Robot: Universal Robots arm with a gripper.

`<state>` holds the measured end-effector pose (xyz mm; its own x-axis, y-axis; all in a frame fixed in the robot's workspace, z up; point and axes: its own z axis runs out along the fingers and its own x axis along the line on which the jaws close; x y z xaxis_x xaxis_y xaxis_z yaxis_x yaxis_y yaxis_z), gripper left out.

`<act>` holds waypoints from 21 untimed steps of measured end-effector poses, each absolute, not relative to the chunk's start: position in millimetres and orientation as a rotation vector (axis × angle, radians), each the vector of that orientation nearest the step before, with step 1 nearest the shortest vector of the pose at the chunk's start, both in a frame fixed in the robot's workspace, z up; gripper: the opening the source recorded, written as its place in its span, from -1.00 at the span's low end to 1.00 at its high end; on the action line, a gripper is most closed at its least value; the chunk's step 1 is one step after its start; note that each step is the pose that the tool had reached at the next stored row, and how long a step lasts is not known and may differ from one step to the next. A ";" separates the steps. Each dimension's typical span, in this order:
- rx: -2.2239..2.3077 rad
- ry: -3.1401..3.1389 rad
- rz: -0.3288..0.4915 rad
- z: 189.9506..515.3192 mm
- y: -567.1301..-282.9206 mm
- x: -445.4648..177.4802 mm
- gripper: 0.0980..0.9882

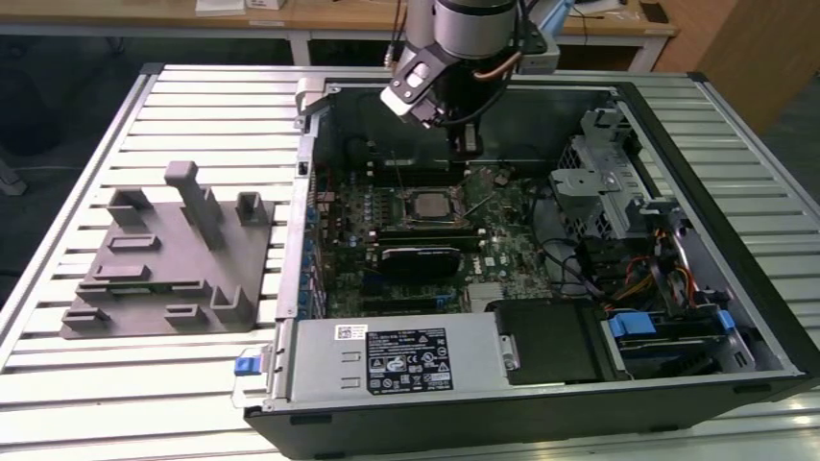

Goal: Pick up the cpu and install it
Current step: 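Close the cpu cover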

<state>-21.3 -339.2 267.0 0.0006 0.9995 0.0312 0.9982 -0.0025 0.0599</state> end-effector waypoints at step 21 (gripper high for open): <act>2.208 2.204 0.100 266.7 -339.0 30.5 -0.98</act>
